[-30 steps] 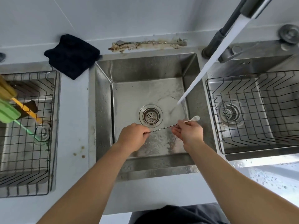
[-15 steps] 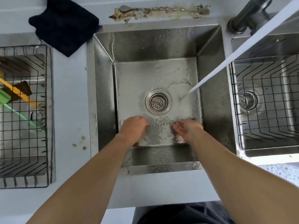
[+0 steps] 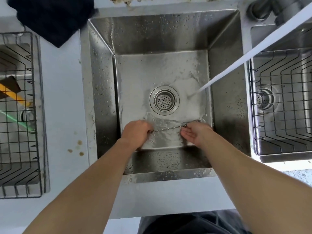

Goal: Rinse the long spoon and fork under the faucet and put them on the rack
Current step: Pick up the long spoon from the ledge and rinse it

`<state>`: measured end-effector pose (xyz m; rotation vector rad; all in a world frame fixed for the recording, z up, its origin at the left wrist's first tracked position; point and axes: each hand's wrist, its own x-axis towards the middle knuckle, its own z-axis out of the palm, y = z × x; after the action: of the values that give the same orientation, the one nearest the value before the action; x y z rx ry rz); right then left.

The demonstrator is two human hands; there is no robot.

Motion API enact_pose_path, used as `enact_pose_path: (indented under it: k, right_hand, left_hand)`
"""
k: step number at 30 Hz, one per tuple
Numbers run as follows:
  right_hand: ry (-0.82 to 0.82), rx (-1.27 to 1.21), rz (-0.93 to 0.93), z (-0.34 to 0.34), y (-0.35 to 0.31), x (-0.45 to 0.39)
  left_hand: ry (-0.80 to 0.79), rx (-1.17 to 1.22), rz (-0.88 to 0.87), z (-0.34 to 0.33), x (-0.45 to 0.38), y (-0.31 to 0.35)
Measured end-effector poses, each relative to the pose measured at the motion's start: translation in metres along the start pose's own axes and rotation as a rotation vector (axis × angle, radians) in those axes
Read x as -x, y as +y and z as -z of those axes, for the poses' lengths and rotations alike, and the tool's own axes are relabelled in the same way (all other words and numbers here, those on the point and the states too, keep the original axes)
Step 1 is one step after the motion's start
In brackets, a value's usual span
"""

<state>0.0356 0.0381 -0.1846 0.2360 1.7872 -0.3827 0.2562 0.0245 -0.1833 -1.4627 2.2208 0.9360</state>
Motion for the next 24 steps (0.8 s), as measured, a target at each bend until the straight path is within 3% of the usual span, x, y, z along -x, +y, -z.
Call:
enact_pose_path:
  k: [17, 24]
  right_hand:
    - [-0.049, 0.118, -0.019, 0.01, -0.005, 0.01]
    - [-0.136, 0.141, 0.08, 0.024, -0.016, 0.04]
  left_hand:
    - [0.013, 0.015, 0.029, 0.004, 0.004, 0.005]
    - [0.087, 0.125, 0.038, 0.019, 0.01, 0.012]
